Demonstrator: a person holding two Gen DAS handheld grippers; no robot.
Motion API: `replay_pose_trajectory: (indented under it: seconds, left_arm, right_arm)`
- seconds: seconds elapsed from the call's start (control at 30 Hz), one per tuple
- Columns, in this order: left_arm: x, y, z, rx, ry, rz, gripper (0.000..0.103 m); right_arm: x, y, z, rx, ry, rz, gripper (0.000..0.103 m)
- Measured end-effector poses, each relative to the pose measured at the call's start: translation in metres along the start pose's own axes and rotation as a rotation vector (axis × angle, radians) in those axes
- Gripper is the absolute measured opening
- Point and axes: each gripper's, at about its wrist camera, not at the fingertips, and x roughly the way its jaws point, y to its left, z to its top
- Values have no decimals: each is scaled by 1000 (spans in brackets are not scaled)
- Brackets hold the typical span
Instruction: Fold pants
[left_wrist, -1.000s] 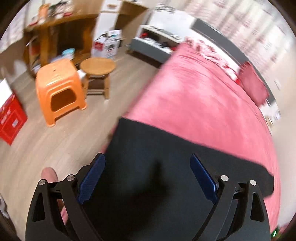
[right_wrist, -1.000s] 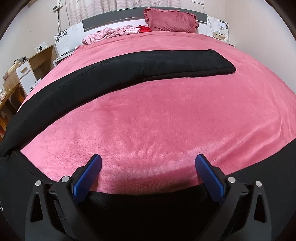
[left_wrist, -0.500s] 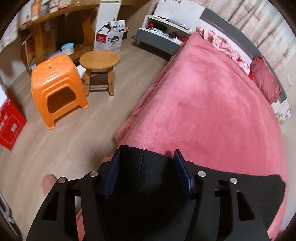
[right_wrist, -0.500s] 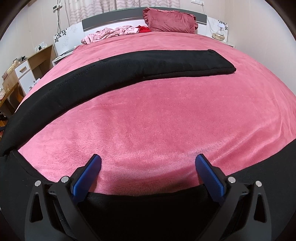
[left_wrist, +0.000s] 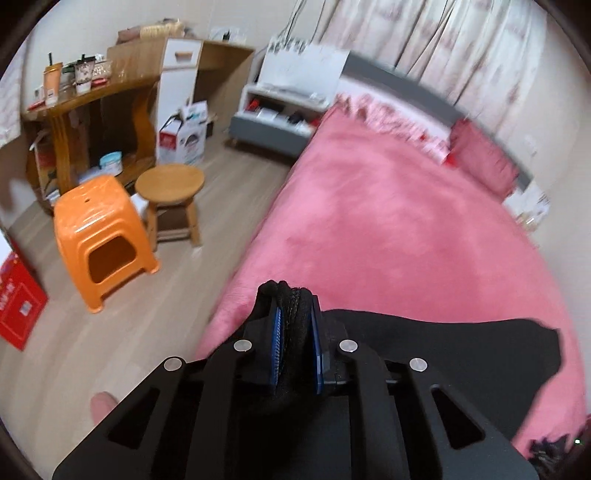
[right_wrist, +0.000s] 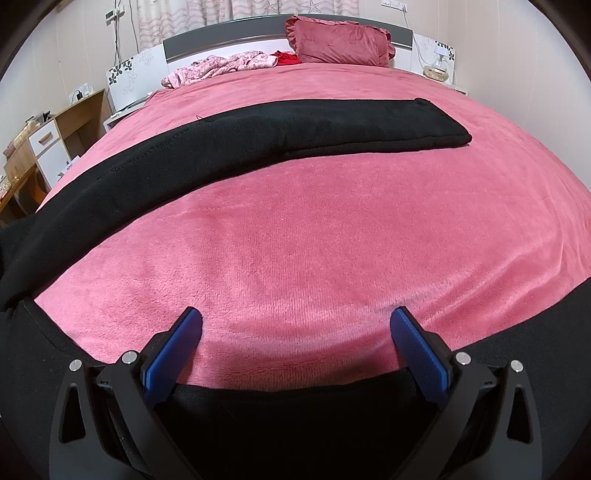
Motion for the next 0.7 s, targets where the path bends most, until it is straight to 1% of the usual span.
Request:
replay_pose_trajectory:
  seconds: [0.1,0.2,0.27,0.33,0.43,0.5,0.57,0.67,0.7]
  left_arm:
    - [-41,-1,-9,-28,-41,-75,12]
    - [-79,1,-27,-67,-70,-141,12]
    - [-96,2,-43,-99,-74,-172,12]
    - [-107,3,-59,-119,-70,-188,12]
    - [-116,1,-86,-120,-60,-185,11]
    - [-115,5,-106,-141,-38,-176,11]
    - [-101,10,-131,-165,20,-153,11]
    - [-88,17,-155,-176,51,-123,11]
    - [-85,17,-162,-172,46,-120,11]
  right_arm:
    - [0,0,0,-1,1,-2,101]
    - [-1,0,-1,0,0,-1,101]
    - [-1,0,-1,1,0,-1,101]
    - [0,0,-1,1,1,-1,101]
    - [-1,0,-1,0,1,-1,101]
    - [0,0,-1,-1,2,-3,101]
    - [1,-1,-1,-3,4,-5,101]
    - [2,0,1,-7,22,-11,101]
    - [3,1,4,-14,47,-15,101]
